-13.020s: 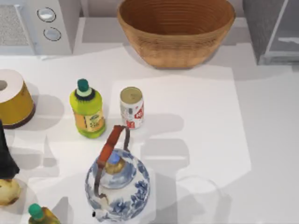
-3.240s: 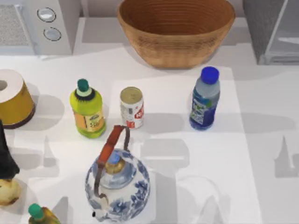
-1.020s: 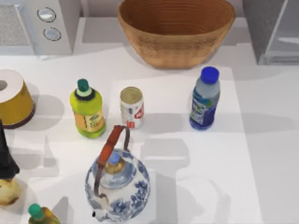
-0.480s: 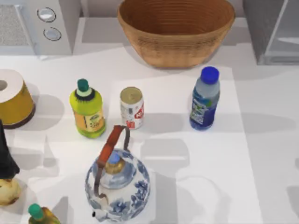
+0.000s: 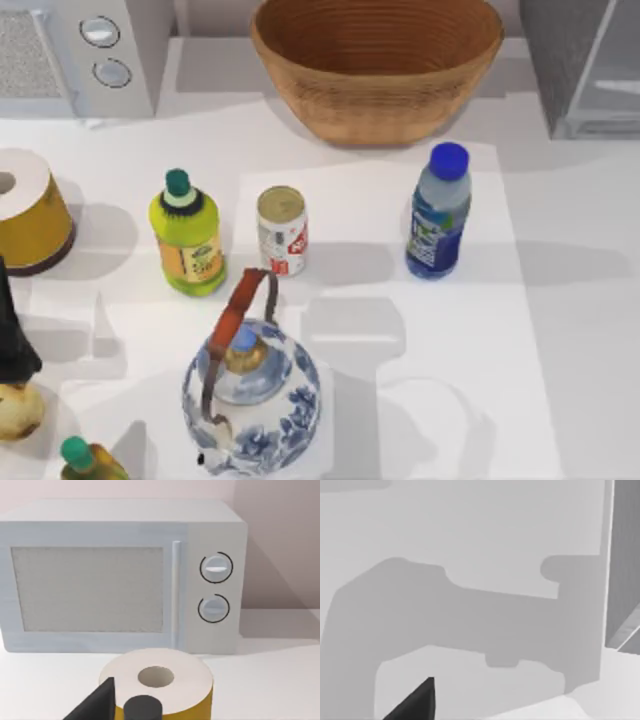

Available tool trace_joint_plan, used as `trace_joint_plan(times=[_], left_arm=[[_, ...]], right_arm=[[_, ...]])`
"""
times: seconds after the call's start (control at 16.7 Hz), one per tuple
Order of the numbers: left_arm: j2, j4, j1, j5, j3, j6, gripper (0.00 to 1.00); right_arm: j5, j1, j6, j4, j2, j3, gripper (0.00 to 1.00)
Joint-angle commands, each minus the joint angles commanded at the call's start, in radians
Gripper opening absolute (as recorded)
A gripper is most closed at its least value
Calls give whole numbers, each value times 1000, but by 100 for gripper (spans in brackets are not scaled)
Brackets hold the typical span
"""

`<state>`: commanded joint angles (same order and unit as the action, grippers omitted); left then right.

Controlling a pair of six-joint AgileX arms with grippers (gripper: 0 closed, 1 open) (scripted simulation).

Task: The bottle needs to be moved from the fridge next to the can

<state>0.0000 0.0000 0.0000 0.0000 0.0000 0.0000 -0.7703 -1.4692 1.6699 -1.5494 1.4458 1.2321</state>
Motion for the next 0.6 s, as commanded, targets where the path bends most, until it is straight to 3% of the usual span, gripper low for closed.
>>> trace_joint_plan(times=[0.3,0.6], left_arm=[[0,0,0,0,0,0,100],[0,0,0,0,0,0,100]], right_arm=[[-146,-284,303,60,308,81,100],[-178,-342,361,78,368,97,100]])
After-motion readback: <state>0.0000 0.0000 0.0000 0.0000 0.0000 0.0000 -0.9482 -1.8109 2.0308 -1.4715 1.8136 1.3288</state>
